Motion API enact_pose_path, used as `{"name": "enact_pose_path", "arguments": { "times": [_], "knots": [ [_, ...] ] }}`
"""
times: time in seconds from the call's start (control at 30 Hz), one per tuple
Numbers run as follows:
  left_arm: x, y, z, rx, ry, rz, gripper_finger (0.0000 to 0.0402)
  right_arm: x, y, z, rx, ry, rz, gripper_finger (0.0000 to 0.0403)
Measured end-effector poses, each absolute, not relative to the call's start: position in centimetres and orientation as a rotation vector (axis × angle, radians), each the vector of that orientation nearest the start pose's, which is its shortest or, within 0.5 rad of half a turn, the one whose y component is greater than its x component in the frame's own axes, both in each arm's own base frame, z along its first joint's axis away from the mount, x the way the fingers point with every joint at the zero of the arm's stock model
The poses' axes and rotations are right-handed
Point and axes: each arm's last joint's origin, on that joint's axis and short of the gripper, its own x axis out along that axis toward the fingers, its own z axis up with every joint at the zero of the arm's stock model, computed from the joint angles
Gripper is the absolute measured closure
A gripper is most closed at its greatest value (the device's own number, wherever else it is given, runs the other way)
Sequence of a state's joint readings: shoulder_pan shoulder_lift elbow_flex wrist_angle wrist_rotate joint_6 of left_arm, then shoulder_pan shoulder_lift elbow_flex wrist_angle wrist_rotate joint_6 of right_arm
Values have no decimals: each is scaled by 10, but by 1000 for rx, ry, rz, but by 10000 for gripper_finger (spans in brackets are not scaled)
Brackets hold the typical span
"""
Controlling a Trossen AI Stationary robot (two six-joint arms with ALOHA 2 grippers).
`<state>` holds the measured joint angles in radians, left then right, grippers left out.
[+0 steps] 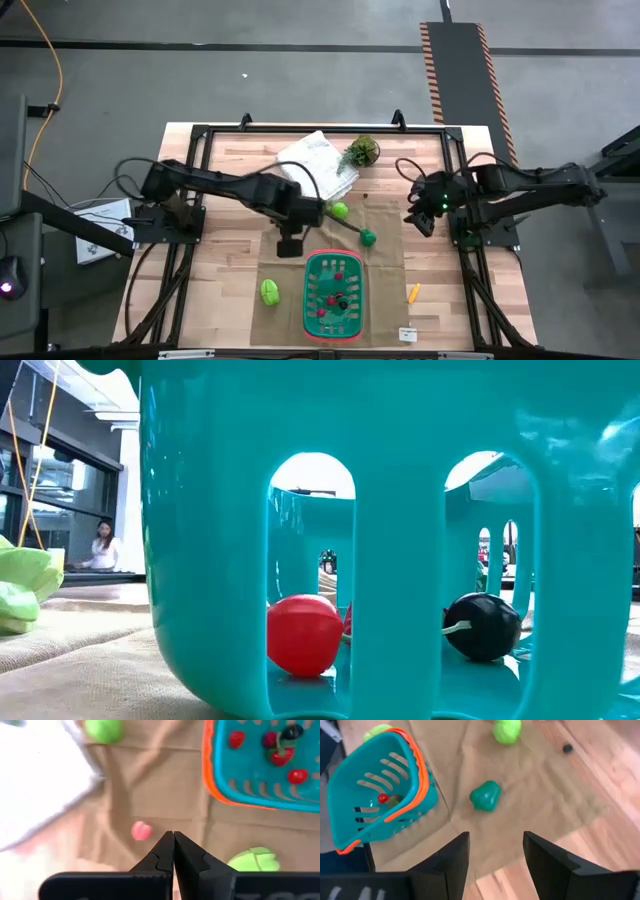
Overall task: Pick and placing Produce into tupperware
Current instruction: Put the yellow corn into the blue bin
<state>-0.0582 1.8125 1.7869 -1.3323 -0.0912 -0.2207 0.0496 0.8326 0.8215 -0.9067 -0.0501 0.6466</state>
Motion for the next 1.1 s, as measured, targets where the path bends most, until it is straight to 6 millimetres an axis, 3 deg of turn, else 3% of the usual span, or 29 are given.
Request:
{"name": "enact_pose_path", "arguments": {
  "times": [0.27, 0.43, 0.57, 0.73, 0.93, 1.1],
  "knots": [
    [299, 0, 363, -6, 1250, 322, 400, 145, 42, 276, 861, 923, -338, 226],
    [254, 15, 369, -70, 1194, 359, 401, 149, 67, 265, 1086, 949, -505, 226],
    [225, 17, 361, -148, 1128, 344, 399, 156, 90, 251, 1232, 1052, -614, 226],
    [204, 14, 341, -193, 1102, 316, 399, 166, 126, 239, 1354, 1199, -752, 226],
    [195, 13, 311, -231, 1157, 304, 399, 187, 162, 248, 1383, 1238, -953, 226],
    [196, 12, 286, -255, 1189, 268, 399, 205, 180, 253, 1330, 1226, -1146, 226]
  ]
}}
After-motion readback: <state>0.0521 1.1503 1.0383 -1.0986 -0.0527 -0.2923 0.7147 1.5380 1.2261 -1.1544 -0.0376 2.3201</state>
